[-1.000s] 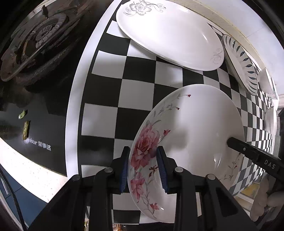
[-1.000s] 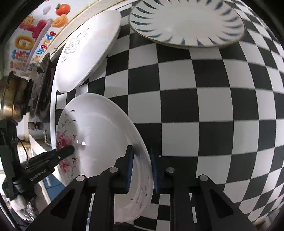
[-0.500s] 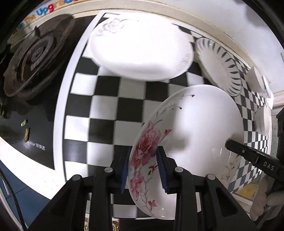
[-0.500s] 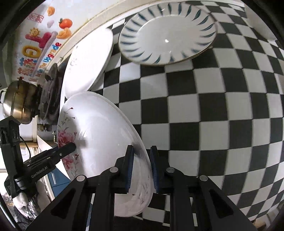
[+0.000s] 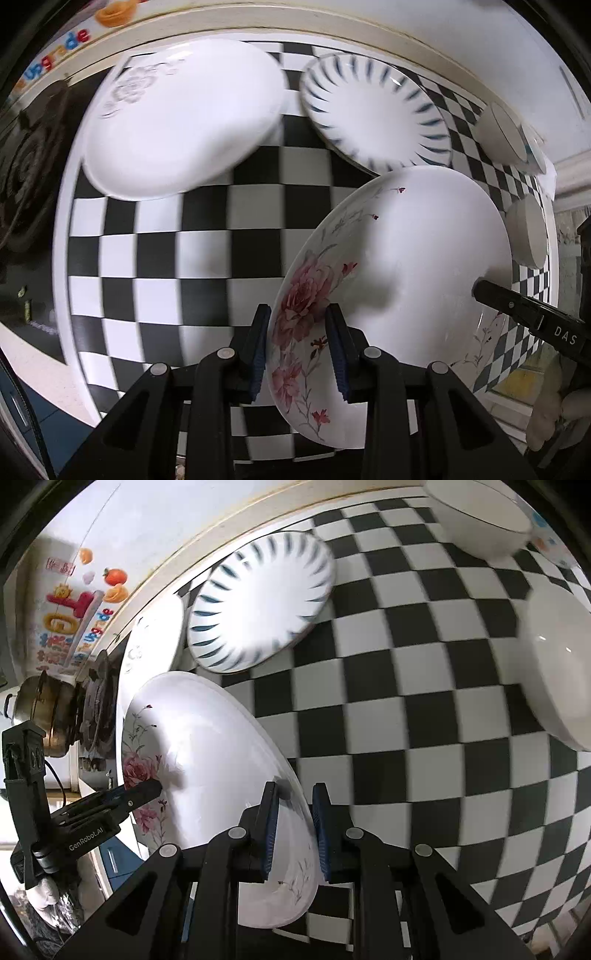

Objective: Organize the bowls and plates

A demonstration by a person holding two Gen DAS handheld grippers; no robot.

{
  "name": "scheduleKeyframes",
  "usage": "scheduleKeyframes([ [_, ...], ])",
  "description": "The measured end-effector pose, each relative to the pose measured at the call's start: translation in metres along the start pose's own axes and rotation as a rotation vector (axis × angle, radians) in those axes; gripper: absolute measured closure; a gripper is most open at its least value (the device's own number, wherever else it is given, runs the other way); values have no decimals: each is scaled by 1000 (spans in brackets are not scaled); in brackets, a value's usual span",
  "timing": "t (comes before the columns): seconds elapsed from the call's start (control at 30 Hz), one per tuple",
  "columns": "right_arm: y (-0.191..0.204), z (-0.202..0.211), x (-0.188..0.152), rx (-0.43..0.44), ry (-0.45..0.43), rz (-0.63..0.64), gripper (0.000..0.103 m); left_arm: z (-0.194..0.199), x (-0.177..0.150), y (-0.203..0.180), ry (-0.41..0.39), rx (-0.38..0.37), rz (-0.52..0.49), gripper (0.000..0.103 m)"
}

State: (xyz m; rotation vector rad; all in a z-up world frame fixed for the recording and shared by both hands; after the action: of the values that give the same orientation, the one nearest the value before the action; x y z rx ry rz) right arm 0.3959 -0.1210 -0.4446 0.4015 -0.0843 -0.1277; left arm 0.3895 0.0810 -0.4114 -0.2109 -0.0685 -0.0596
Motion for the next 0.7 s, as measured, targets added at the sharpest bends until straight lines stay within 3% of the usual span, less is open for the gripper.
scheduleKeyframes([
  [0.37, -64, 1, -8, -17, 9, -86, 82, -32, -8, -46, 70, 6, -77, 76],
  [0.7, -95, -12, -17, -43, 45, -96, 82, -54, -14, -59, 114, 27, -74, 76],
])
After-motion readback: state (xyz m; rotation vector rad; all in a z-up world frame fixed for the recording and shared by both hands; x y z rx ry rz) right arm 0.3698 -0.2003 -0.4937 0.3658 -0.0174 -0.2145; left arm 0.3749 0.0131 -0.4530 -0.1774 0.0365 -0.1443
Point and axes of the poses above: each gripper's, at about its wrist camera, not at the fingertips, and z roughly against the way its jaws point, y to its left, x to its top, the point moved 7 cm from there along -z, roughly the way its jaws point, and after that the axes turned 2 degrees about -x, right-handed, at the moved point
